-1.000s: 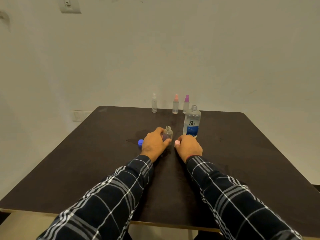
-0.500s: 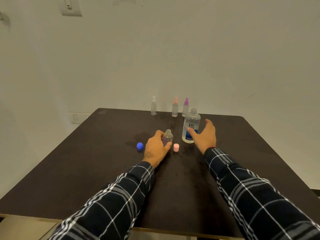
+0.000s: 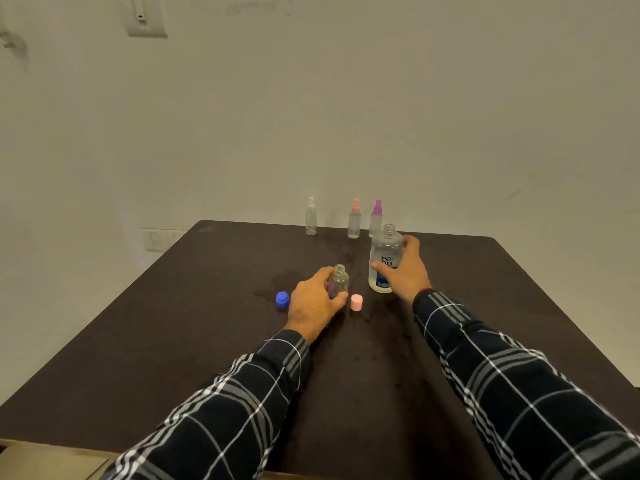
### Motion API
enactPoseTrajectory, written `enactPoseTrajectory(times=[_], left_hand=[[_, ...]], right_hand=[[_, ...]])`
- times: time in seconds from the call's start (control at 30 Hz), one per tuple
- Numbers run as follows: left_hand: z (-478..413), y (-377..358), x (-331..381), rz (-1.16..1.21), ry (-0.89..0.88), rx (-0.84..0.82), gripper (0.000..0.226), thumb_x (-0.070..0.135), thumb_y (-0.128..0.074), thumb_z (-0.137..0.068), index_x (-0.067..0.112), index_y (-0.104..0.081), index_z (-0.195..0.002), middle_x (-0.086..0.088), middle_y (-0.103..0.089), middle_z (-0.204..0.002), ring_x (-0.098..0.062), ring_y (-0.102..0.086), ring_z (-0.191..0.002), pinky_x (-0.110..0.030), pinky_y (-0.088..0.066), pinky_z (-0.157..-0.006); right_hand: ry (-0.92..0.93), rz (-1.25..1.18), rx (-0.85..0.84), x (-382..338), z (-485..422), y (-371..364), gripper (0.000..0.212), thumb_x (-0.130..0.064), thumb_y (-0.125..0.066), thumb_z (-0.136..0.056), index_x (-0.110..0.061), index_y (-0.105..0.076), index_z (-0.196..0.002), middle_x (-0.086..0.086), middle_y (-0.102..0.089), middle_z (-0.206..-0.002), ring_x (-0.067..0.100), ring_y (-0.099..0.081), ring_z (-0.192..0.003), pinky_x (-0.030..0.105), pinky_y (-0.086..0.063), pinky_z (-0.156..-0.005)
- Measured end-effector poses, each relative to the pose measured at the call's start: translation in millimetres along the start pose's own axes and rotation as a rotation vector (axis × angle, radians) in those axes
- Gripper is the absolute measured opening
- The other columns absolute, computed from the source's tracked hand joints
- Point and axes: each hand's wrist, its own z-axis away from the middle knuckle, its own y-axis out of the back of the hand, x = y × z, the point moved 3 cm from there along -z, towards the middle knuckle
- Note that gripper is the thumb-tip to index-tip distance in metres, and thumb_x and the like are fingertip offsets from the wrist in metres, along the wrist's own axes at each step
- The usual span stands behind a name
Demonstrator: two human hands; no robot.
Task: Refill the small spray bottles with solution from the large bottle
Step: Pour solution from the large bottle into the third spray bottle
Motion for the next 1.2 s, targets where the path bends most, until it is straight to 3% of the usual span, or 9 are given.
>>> enactPoseTrajectory(times=[0.27, 0.47, 0.67, 0.97, 1.2], left_hand=[[1, 4, 3, 0.021, 0.017, -0.007, 0.059, 0.036, -0.073, -0.088, 0.026, -0.049, -0.141, 0.000, -0.068, -0.125, -0.017, -0.065, -0.112, -0.041, -0.052, -0.102], [0, 4, 4, 0.005, 0.028, -0.030, 0.059, 0.036, -0.072, -0.089, 0.026, -0.048, -0.142, -0.001, -0.067, -0.126, -0.018, -0.064, -0.114, -0.041, -0.050, -0.104], [0, 4, 6, -0.003, 0.035, -0.032, 0.057, 0.035, -0.072, -0.090, 0.026, -0.049, -0.142, -0.001, -0.067, -0.127, -0.018, -0.063, -0.115, -0.040, -0.050, -0.104], [-3, 3, 5, -0.032, 0.039, -0.050, 0.060, 0.037, -0.071, -0.090, 0.025, -0.047, -0.143, -0.002, -0.066, -0.128, -0.018, -0.063, -0.115, -0.040, -0.050, -0.103], [-4, 3, 4, -0.040, 0.041, -0.045, 0.058, 0.039, -0.072, -0.089, 0.026, -0.049, -0.141, 0.000, -0.068, -0.123, -0.018, -0.064, -0.112, -0.040, -0.052, -0.102]], right_hand=[[0.194, 0.306, -0.077, -9, 8, -5, 0.068, -0.018, -0.079, -0.082, -0.023, -0.041, -0.139, 0.005, -0.051, -0.142, 0.025, -0.050, -0.129, 0.041, -0.041, -0.109], [0.253, 0.603, -0.099, -7, 11, -5, 0.077, -0.021, -0.078, -0.083, -0.022, -0.036, -0.147, 0.008, -0.047, -0.144, 0.030, -0.047, -0.131, 0.054, -0.041, -0.109], [0.346, 0.779, -0.107, -15, 19, -11, 0.071, -0.022, -0.074, -0.084, -0.031, -0.035, -0.143, 0.003, -0.048, -0.139, 0.029, -0.047, -0.127, 0.060, -0.043, -0.102], [0.332, 0.820, -0.124, -10, 17, -13, 0.071, -0.015, -0.072, -0.084, -0.034, -0.037, -0.142, 0.001, -0.047, -0.140, 0.029, -0.044, -0.132, 0.069, -0.035, -0.106], [0.270, 0.674, -0.096, -7, 14, -14, 0.075, -0.020, -0.076, -0.083, -0.029, -0.035, -0.145, 0.004, -0.047, -0.142, 0.029, -0.045, -0.131, 0.060, -0.041, -0.106]])
